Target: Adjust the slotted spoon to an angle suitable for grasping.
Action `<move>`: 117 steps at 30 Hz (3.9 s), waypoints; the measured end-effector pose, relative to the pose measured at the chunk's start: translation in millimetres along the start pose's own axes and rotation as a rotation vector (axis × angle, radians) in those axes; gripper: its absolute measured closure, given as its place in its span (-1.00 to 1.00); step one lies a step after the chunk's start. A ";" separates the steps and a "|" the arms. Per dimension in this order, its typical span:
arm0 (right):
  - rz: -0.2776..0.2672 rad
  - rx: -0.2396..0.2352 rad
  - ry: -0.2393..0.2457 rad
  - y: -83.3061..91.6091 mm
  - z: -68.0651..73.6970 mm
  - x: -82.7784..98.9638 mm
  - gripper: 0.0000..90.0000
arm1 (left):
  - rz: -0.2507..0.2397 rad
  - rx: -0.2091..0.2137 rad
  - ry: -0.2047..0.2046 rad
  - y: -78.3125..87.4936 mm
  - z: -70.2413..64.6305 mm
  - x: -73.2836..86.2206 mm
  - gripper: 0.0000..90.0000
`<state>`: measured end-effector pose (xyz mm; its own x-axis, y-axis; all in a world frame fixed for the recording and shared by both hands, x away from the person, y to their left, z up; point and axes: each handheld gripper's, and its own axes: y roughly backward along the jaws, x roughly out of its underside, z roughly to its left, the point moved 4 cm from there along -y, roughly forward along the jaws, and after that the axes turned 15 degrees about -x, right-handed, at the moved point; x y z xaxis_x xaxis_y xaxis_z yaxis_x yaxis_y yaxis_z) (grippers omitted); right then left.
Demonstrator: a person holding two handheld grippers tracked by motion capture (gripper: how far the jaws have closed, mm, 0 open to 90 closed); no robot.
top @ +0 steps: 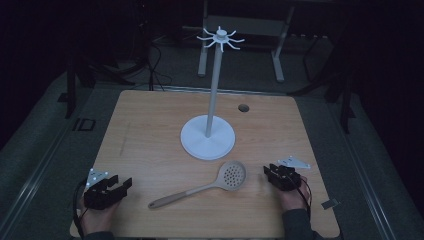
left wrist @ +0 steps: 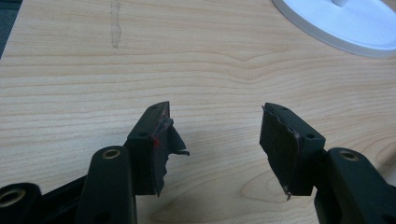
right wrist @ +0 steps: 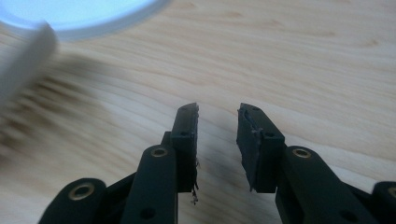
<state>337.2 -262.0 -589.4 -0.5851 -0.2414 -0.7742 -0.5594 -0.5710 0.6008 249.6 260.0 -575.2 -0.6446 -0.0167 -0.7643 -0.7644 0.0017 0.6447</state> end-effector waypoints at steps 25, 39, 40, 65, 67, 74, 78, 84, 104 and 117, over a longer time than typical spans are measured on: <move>0.033 -0.204 0.268 -15.0 89.9 -52.2 1.00 | 0.002 0.004 -0.034 0.5 -5.2 1.3 0.09; 0.154 -0.235 0.328 -63.5 133.3 -63.9 1.00 | 0.010 0.002 -0.030 -0.5 -3.6 1.7 0.09; 0.171 -0.236 0.327 -66.9 134.3 -63.4 1.00 | 0.010 0.002 -0.029 -0.4 -3.6 1.5 0.09; 0.395 -0.222 0.330 -99.3 145.0 -42.7 1.00 | 0.006 0.005 -0.021 0.2 -2.4 0.9 0.11; 0.393 -0.214 0.331 -97.3 143.7 -40.8 1.00 | 0.008 0.005 -0.018 0.5 -1.3 1.1 0.12; 0.382 -0.192 0.299 -81.5 128.4 -32.5 1.00 | 0.009 0.002 -0.014 0.9 -0.4 1.8 0.12; 0.385 -0.163 0.268 -67.1 115.1 -26.6 1.00 | 0.009 0.001 -0.013 0.7 -1.2 2.2 0.12; 0.385 -0.103 0.226 -45.7 93.5 -16.6 1.00 | 0.013 0.001 -0.016 -0.1 -2.1 2.4 0.12; 0.280 0.003 0.070 8.9 31.6 -6.4 0.90 | 0.017 0.002 -0.024 -1.4 -4.5 1.8 0.12; 0.131 -0.200 0.162 7.2 57.5 -43.5 0.27 | 0.019 0.003 -0.026 -3.2 -4.6 1.4 0.12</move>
<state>324.9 -210.5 -539.9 -0.5346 -0.4364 -0.7237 -0.3487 -0.6662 0.6593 251.3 255.4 -578.2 -0.6587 0.0096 -0.7524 -0.7524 0.0052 0.6587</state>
